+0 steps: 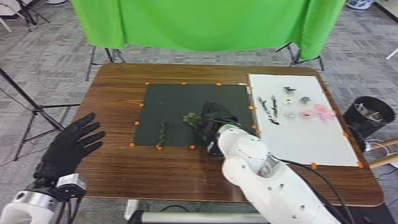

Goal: Arrange flowers

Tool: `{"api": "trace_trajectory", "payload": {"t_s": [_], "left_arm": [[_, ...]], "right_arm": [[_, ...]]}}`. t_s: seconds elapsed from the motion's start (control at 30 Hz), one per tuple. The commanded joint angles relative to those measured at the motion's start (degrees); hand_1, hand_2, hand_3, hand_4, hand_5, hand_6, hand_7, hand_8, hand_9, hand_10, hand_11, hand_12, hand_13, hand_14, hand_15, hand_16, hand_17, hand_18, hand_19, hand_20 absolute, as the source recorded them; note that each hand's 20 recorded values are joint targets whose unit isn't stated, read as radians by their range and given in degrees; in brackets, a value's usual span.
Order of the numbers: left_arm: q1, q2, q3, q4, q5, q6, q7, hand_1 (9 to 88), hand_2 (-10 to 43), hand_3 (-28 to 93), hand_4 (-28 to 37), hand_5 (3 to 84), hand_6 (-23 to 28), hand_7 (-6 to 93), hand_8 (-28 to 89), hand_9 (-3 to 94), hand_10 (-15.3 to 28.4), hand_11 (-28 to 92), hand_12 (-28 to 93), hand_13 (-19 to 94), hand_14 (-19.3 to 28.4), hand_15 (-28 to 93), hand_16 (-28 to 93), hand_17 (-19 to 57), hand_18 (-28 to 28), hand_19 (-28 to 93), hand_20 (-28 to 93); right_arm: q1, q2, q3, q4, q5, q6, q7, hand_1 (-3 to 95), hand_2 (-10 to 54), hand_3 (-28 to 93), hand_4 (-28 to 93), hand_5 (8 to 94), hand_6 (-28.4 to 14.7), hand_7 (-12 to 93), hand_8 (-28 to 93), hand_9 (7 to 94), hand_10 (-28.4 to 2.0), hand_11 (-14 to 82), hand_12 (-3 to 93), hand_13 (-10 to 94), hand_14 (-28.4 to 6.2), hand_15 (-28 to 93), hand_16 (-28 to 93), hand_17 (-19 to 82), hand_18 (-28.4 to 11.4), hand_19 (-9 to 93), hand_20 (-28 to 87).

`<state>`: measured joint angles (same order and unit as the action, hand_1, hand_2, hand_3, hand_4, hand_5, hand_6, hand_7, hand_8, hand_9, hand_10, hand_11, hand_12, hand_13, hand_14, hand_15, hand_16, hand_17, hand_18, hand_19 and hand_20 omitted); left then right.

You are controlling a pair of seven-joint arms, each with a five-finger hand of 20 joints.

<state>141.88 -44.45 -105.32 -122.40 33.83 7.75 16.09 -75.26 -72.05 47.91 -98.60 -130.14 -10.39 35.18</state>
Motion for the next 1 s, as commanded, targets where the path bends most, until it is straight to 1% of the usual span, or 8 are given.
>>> {"api": "trace_trajectory", "payload": {"t_s": [0.03, 0.17, 0.23, 0.37, 0.47, 0.73, 0.97, 1.0], "left_arm": [[-0.98, 0.27, 0.63, 0.36, 0.67, -1.04, -1.27, 24.4, -4.3, 69, -24.0, 27.0, 2.8, 20.3, -11, 22.6, 12.4, 21, 16, 19, 16.4, 30, -1, -9.3, 23.0, 42, 7], [-1.70, 0.36, 0.78, 0.57, 0.82, -1.23, -1.88, 24.4, -4.2, 69, -23.9, 27.0, 2.8, 20.3, -11, 22.6, 12.4, 21, 16, 19, 16.4, 30, -1, -9.3, 23.0, 42, 7], [-2.05, 0.30, 0.96, 0.64, 0.95, -1.45, -1.97, 24.4, -4.2, 69, -23.9, 27.0, 2.8, 20.3, -11, 22.7, 12.4, 21, 16, 19, 16.4, 30, -1, -9.3, 23.0, 42, 7], [-2.22, 0.34, 0.96, 0.70, 0.92, -1.32, -1.97, 24.5, -4.2, 69, -23.9, 26.9, 2.7, 20.4, -11, 22.6, 12.4, 21, 16, 19, 16.4, 30, -1, -9.3, 23.0, 42, 7], [-2.13, 0.25, 0.94, 0.69, 0.87, -1.23, -1.84, 24.5, -4.2, 69, -23.8, 26.9, 2.7, 20.3, -11, 22.7, 12.5, 21, 16, 19, 16.4, 30, -1, -9.3, 23.0, 42, 7], [-1.82, 0.30, 0.82, 0.54, 0.74, -0.86, -1.39, 24.6, -4.2, 69, -23.8, 26.9, 2.7, 20.2, -11, 22.6, 12.5, 21, 16, 19, 16.4, 30, -1, -9.3, 22.9, 42, 7], [-1.14, 0.26, 0.63, 0.36, 0.56, -0.42, -0.73, 24.6, -4.2, 69, -23.8, 26.9, 2.7, 20.3, -11, 22.6, 12.5, 21, 16, 19, 16.4, 30, -1, -9.3, 22.9, 42, 7], [-0.79, 0.72, 0.68, 0.24, 0.16, 0.01, -0.32, 24.6, -4.2, 69, -23.8, 26.9, 2.7, 20.3, -11, 22.6, 12.5, 21, 16, 19, 16.4, 30, -1, -9.3, 22.9, 42, 7]], "right_arm": [[-0.24, -3.87, -0.85, 1.14, -2.97, -1.92, 1.19, 35.5, -4.3, 84, -16, 83.2, 4.7, 45, 24, 93.1, -6.0, 58.7, 40.2, 90, -4.3, 80, 33, 58, -21.2, 93, 70], [0.13, -4.65, -1.16, 2.07, -2.73, -1.84, 1.95, 32.5, 0.1, 85, -16, 85.0, 4.0, 43, 21, 93.7, -5.9, 58.4, 39.4, 90, -4.2, 79, 33, 59, -21.2, 93, 70], [-0.06, -5.02, -0.67, 2.20, -2.50, -2.29, 2.23, 31.4, 1.5, 85, -17, 85.4, 3.7, 44, 15, 93.7, -5.9, 58.5, 38.8, 91, -4.1, 79, 33, 59, -21.2, 93, 70], [-0.09, -4.94, -0.62, 2.15, -2.09, -2.74, 2.47, 30.4, 1.8, 85, -17, 85.7, 3.4, 45, 11, 93.7, -5.9, 58.4, 38.5, 91, -4.1, 78, 33, 59, -21.2, 93, 70], [-0.35, -5.00, -0.34, 2.23, -2.59, -3.49, 2.55, 28.9, 2.4, 85, -17, 86.8, 3.0, 48, -5, 93.7, -6.0, 58.5, 38.2, 91, -4.0, 78, 33, 60, -21.2, 93, 70], [-0.90, -5.23, 1.54, 1.08, -2.84, -4.08, 1.60, 24.0, 0.1, 82, -19, 87.1, 2.5, 46, -6, 93.7, -5.9, 57.5, 38.3, 91, -3.9, 78, 34, 60, -21.4, 93, 70], [-1.24, -5.15, 4.00, -1.16, -3.79, -5.40, -0.28, 18.0, 0.8, 79, -21, 87.6, 1.6, 42, -7, 93.7, -6.3, 55.6, 39.3, 90, -3.9, 77, 34, 59, -21.4, 93, 70], [-1.39, -5.11, 4.39, -1.71, -4.17, -5.74, -0.62, 17.5, 0.8, 78, -21, 87.5, 1.5, 42, -7, 93.7, -6.4, 55.3, 39.5, 90, -3.9, 77, 34, 59, -21.5, 93, 70]]}}
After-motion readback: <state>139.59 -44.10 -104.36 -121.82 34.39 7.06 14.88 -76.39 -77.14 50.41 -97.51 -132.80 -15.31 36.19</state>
